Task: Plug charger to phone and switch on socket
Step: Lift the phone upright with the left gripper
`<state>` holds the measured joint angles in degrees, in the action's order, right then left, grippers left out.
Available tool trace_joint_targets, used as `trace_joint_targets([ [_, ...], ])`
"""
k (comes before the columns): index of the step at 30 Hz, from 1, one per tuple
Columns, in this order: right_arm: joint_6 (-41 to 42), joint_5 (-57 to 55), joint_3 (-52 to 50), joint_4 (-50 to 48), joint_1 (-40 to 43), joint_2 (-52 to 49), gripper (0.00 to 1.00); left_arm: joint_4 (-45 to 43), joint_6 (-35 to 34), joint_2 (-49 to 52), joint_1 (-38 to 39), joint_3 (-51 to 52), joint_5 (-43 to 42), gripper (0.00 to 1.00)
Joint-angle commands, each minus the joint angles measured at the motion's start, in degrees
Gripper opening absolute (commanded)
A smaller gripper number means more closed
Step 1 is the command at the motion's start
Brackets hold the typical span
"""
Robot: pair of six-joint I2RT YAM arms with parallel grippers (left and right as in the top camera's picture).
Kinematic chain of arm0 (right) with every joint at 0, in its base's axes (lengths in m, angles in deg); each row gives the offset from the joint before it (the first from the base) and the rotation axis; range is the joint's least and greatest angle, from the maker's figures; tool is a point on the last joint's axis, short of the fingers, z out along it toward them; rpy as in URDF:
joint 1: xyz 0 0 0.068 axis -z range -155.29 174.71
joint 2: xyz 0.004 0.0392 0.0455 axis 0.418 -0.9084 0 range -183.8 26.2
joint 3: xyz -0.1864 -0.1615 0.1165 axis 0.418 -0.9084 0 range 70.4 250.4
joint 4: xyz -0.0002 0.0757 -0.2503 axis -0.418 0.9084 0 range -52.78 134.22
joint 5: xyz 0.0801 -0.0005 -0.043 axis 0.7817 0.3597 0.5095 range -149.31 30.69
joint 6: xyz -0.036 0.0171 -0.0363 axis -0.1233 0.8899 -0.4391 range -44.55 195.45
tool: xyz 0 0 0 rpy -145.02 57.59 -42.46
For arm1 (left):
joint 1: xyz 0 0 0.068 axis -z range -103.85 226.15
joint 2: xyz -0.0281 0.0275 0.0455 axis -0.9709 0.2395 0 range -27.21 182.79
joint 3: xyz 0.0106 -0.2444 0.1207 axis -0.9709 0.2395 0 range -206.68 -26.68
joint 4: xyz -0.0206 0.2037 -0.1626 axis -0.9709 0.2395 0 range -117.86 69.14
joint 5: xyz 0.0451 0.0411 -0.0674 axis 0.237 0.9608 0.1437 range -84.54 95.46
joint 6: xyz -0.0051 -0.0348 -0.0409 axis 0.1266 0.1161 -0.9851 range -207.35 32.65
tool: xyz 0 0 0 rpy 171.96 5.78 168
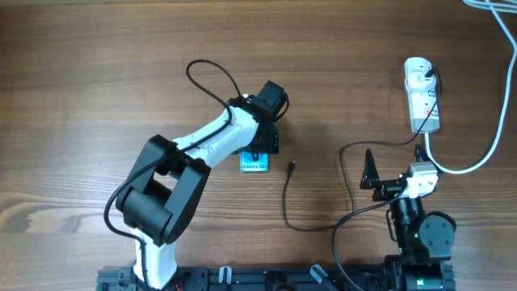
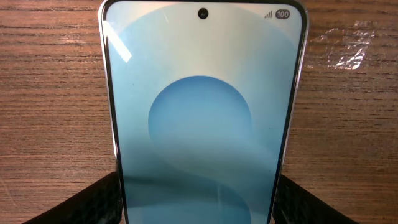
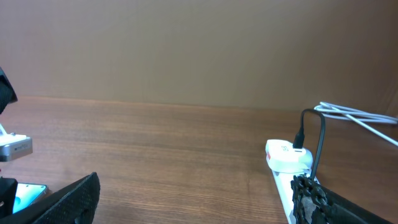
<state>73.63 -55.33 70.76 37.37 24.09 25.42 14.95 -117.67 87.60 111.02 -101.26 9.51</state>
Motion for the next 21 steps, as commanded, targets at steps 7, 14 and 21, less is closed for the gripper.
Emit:
trace_joint_targets([
  [7,-0.61,-0.76,-0.07,-0.15,-0.07,0.57,1.0,3.78,-0.59,2.01,-0.63,-2.05,0.09,0.73],
  [14,-0.61,-0.76,-0.07,-0.15,-0.07,0.57,1.0,5.95,-0.61,-0.92,-0.66,-2.05,-0.2,0.73],
  [21,-0.61,-0.76,-0.07,-0.15,-0.07,0.57,1.0,8.09,-0.61,-4.92,-0.76,-2.05,-3.17,0.73],
])
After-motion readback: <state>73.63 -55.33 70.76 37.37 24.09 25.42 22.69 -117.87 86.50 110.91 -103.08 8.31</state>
